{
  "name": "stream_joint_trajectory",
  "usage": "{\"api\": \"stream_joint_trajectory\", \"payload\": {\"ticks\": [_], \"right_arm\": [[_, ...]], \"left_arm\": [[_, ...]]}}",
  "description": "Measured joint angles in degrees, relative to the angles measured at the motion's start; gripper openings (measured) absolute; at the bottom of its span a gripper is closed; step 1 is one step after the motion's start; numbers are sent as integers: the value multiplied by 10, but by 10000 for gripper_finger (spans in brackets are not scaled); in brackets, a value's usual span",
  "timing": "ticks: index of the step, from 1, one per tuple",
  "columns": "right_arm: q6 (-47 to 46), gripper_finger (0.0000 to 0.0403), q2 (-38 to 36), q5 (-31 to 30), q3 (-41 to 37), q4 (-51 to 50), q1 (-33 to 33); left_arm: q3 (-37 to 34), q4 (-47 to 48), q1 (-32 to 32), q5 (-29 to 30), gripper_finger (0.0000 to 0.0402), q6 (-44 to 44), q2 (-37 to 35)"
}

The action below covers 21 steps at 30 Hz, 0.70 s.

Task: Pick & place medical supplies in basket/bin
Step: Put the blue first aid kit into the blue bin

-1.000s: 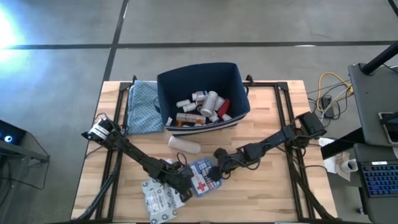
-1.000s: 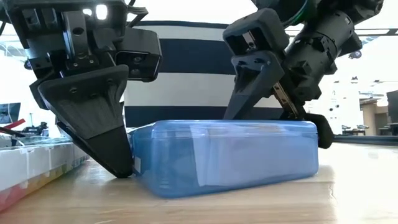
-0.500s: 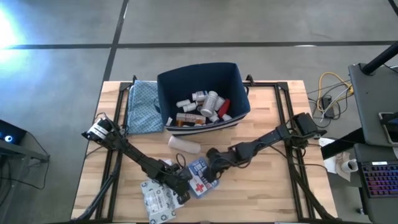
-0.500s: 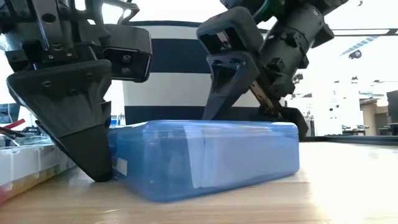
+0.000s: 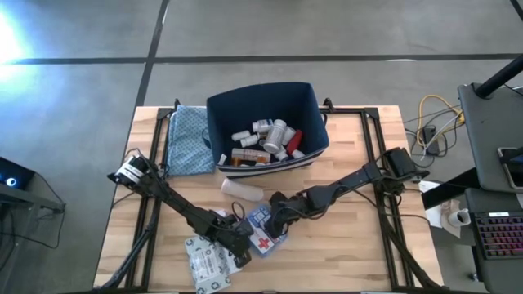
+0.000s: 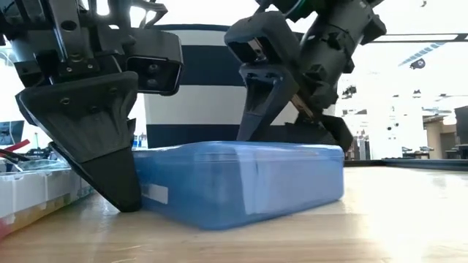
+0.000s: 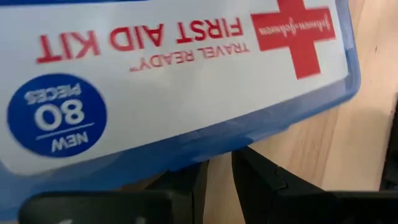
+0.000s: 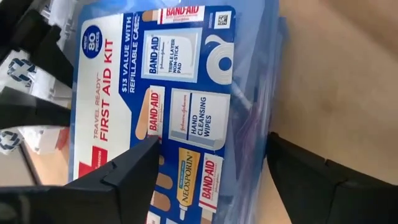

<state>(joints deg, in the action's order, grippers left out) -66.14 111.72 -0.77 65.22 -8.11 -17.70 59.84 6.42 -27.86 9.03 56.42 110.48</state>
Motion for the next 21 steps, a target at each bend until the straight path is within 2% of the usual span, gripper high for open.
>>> {"api": "stream_joint_trajectory", "payload": {"ticks": [7, 15, 21], "right_arm": [[50, 234, -19, 1, 24, -43, 4], [56, 226, -43, 97, 39, -106, 1], [57, 226, -44, 104, 53, -128, 0]], "left_arm": [[18, 7, 0, 13, 61, -18, 1], [17, 14, 0, 13, 61, -19, 0], [16, 15, 0, 13, 61, -21, 1]]}}
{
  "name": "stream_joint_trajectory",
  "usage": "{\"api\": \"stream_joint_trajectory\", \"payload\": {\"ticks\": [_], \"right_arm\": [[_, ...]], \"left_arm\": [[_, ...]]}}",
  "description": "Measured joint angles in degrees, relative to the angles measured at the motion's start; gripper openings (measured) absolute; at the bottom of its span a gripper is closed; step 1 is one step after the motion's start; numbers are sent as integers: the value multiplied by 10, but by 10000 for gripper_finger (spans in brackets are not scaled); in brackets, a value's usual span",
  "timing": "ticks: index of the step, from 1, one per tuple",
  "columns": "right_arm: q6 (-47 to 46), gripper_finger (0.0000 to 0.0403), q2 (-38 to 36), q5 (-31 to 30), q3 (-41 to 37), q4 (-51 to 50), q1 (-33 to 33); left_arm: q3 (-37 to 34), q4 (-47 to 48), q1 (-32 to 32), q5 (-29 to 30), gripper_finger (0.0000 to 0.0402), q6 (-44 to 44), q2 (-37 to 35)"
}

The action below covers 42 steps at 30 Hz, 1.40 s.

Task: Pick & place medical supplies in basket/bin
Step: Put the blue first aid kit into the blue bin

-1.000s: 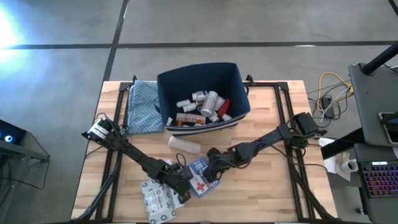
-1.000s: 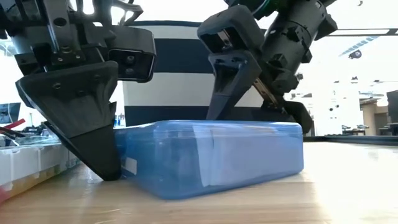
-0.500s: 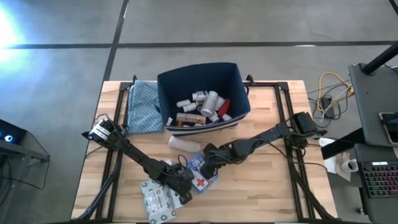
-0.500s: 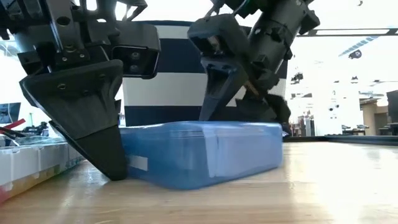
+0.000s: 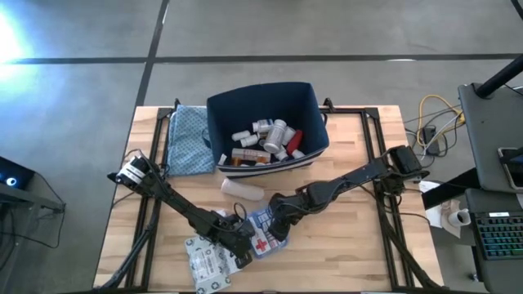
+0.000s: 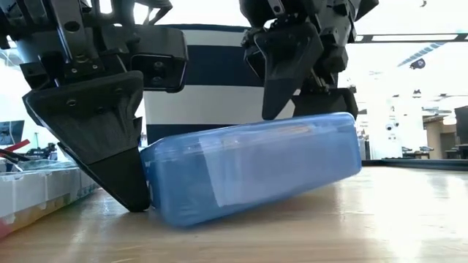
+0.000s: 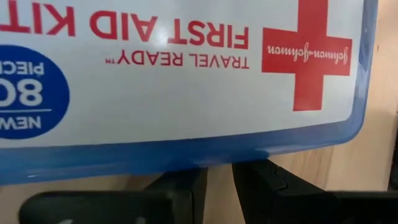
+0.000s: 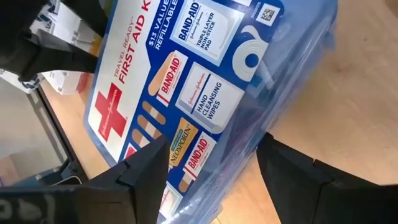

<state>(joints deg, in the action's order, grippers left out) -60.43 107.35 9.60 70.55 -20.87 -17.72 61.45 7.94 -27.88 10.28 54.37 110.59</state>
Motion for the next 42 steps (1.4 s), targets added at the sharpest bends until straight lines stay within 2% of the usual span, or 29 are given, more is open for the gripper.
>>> {"api": "stream_joint_trajectory", "payload": {"ticks": [8, 17, 20, 23, 26, 30, 35, 42], "right_arm": [[12, 226, -1, -7, 31, -38, 2], [39, 226, -3, -40, 86, -76, 5], [41, 226, -6, -57, 118, -69, 6], [42, 226, -7, -40, 122, -73, 5], [37, 226, -5, -19, 124, -3, 5], [23, 226, -1, -23, 121, 23, 3], [24, 226, -3, -60, 121, 15, 3], [50, 226, 2, -72, 154, -12, 4]], "left_arm": [[-9, -16, 0, 1, 61, 4, 0], [-37, -68, 0, -2, 61, 32, -1], [-50, -92, -1, 2, 61, 32, -1], [-62, -127, 0, 10, 61, 38, 0], [-69, -148, 0, 24, 61, 37, 0], [-69, -155, 1, 47, 61, 36, 1], [-69, -153, 3, 54, 61, 38, 1], [-69, -150, 3, 50, 61, 38, 1]]}}
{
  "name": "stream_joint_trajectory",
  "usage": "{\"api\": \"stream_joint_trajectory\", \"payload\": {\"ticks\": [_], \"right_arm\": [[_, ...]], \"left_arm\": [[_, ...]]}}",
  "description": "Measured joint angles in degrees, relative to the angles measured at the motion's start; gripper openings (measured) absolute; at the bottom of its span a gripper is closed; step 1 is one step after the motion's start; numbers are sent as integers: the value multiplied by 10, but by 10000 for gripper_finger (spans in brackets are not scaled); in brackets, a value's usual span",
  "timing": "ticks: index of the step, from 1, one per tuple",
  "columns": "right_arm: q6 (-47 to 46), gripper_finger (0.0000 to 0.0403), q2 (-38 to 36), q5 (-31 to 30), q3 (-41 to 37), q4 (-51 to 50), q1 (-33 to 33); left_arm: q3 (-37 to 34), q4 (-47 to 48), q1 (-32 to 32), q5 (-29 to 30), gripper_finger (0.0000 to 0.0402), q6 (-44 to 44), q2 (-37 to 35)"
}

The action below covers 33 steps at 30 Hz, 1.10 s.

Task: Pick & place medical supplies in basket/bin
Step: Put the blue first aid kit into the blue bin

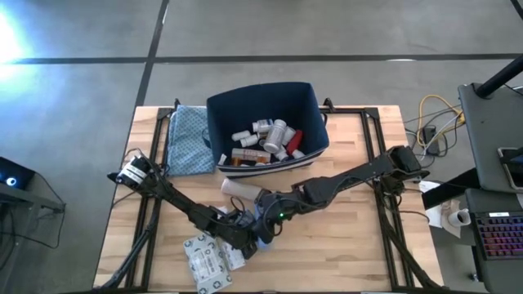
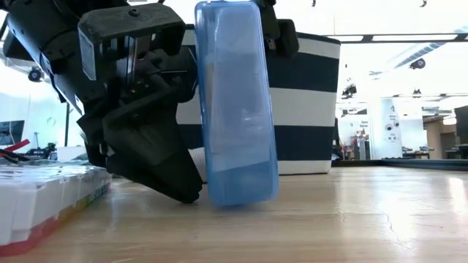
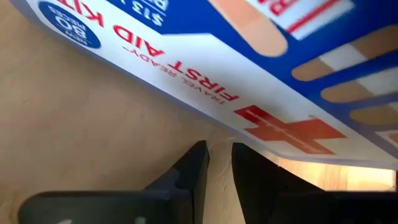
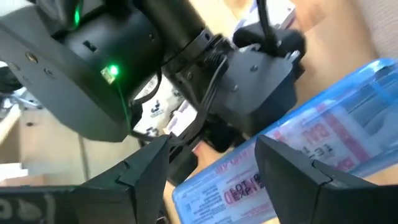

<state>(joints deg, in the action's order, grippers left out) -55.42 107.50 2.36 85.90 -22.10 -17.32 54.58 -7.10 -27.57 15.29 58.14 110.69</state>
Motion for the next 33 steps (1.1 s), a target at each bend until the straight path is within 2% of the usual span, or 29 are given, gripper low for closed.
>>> {"api": "stream_joint_trajectory", "payload": {"ticks": [3, 7, 10, 12, 18, 25, 28, 33], "right_arm": [[8, 226, 0, -27, 23, -40, 0], [6, 226, 0, -81, 69, -144, -1], [-37, 226, -2, -126, 106, -232, -3], [-69, 226, -4, -129, 115, -262, -3], [-122, 234, -3, -146, 99, -224, -2], [-134, 311, 22, -165, 102, -222, -1], [-184, 343, 39, -148, 104, -222, -2], [-239, 362, 60, -112, 110, -235, 1]], "left_arm": [[-1, 0, 0, -3, 61, 0, 0], [-1, 1, 0, -5, 61, 0, 0], [-2, 2, 0, -2, 61, 0, 0], [-2, 2, -1, -2, 61, 0, 0], [-2, -2, -1, -1, 61, 0, 0], [-3, -7, -1, 0, 61, -5, 0], [-3, -9, -1, 1, 61, -6, 0], [-3, -11, -1, 5, 61, -6, 0]]}}
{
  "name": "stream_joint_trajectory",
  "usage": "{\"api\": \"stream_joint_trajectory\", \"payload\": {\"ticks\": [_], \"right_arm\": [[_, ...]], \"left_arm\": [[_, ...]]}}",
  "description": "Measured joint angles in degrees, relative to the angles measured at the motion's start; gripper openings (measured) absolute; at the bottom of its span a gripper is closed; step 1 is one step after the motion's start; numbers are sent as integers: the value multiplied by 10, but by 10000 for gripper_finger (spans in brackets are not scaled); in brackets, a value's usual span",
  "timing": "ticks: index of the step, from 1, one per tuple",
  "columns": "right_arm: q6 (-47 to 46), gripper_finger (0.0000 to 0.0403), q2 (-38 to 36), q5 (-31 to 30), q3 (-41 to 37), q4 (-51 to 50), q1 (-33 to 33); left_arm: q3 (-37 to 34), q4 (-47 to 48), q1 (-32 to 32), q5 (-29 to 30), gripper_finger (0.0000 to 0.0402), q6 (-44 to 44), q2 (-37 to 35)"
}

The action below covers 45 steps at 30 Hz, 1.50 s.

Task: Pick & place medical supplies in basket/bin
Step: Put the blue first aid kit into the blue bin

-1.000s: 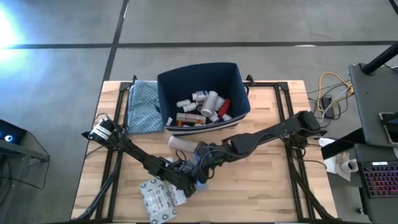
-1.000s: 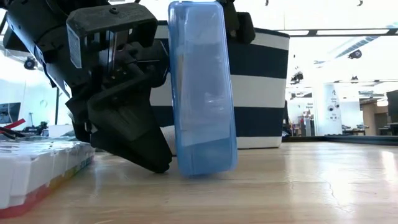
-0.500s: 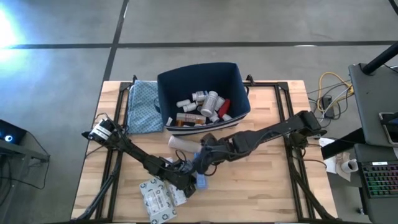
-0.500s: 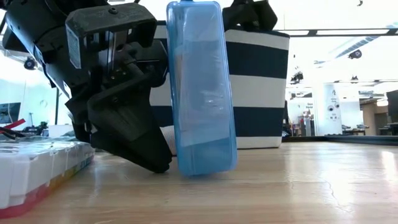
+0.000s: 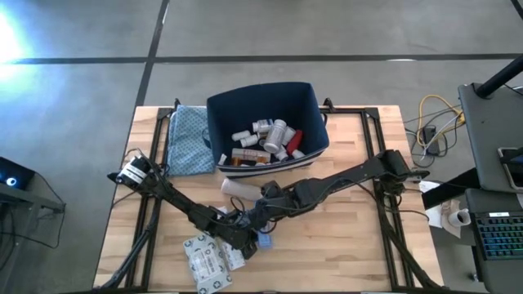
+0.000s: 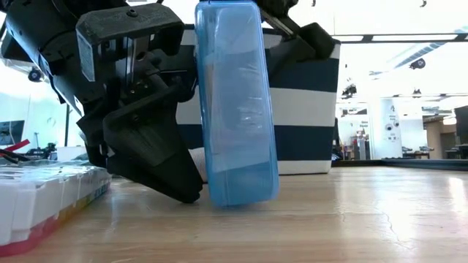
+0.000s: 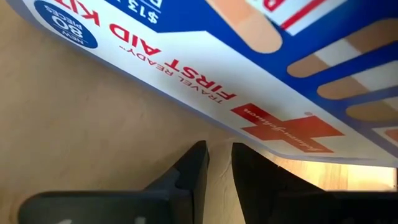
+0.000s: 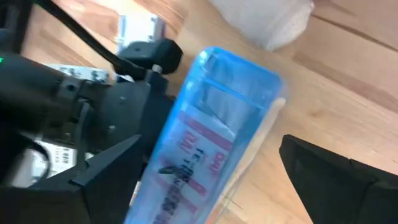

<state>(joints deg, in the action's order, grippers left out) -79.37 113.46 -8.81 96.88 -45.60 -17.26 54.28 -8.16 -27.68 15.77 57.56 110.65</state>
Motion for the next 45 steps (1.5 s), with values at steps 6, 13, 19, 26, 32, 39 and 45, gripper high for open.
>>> {"api": "stream_joint_trajectory", "payload": {"ticks": [6, 13, 19, 26, 32, 39, 45], "right_arm": [[-15, 353, 30, 33, 5, -10, 1], [-20, 316, 59, 61, 4, -29, 0], [-13, 250, 58, 63, -3, -60, 1], [3, 143, 29, 61, -3, -107, 0], [-1, 142, -74, 29, -1, -109, 0], [-2, 145, -255, -166, 16, -90, 22], [156, 147, -331, -144, 15, -13, 223]], "left_arm": [[0, -4, 0, 8, 61, -16, 0], [0, -4, 0, 12, 61, -35, 0], [-10, -9, -4, 15, 61, -35, 0], [-21, -6, -25, 61, 61, 4, -3], [-7, 11, -34, 103, 61, 6, -13], [-1, 5, -31, 136, 61, -14, -38], [-2, 0, -25, 138, 61, -15, -50]]}}
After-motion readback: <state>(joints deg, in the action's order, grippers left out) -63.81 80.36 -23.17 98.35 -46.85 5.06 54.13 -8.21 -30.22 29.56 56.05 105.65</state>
